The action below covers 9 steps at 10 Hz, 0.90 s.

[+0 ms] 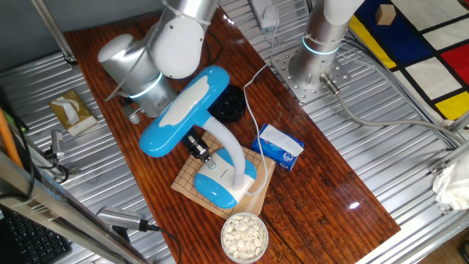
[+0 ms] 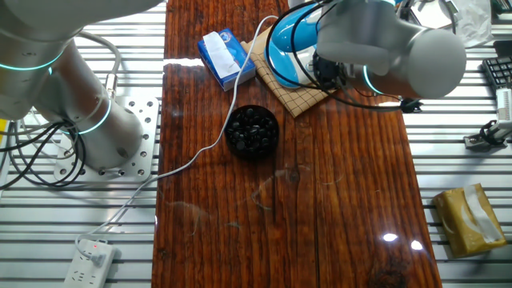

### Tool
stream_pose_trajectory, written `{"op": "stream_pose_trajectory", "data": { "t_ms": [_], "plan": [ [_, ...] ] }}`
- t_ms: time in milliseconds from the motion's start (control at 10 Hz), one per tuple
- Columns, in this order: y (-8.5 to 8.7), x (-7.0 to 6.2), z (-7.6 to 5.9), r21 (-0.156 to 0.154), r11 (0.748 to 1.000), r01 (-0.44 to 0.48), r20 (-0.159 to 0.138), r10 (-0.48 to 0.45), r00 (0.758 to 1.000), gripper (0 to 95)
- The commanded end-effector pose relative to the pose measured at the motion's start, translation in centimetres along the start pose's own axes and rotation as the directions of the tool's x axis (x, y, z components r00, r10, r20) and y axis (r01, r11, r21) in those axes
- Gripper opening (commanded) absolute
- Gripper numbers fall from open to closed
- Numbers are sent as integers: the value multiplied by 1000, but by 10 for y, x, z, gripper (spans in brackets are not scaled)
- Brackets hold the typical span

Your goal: Turn on the desk lamp by pressing the button

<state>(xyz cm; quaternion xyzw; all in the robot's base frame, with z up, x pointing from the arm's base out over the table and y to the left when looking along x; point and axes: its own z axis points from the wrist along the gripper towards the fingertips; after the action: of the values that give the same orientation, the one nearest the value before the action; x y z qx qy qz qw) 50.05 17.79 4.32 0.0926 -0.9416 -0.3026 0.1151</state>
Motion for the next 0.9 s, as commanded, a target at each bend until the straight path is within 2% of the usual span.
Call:
{"op": "stream_pose_trajectory", "data": {
  "t_ms": [100,600,900],
  "plan": [
    [-2,-1,4,3,1000,-1,5,1,1000,0],
    [-2,-1,3,-1,1000,2,4,-2,1000,0],
    [6,0,-12,3,1000,-3,1,3,1000,0]
  ]
}}
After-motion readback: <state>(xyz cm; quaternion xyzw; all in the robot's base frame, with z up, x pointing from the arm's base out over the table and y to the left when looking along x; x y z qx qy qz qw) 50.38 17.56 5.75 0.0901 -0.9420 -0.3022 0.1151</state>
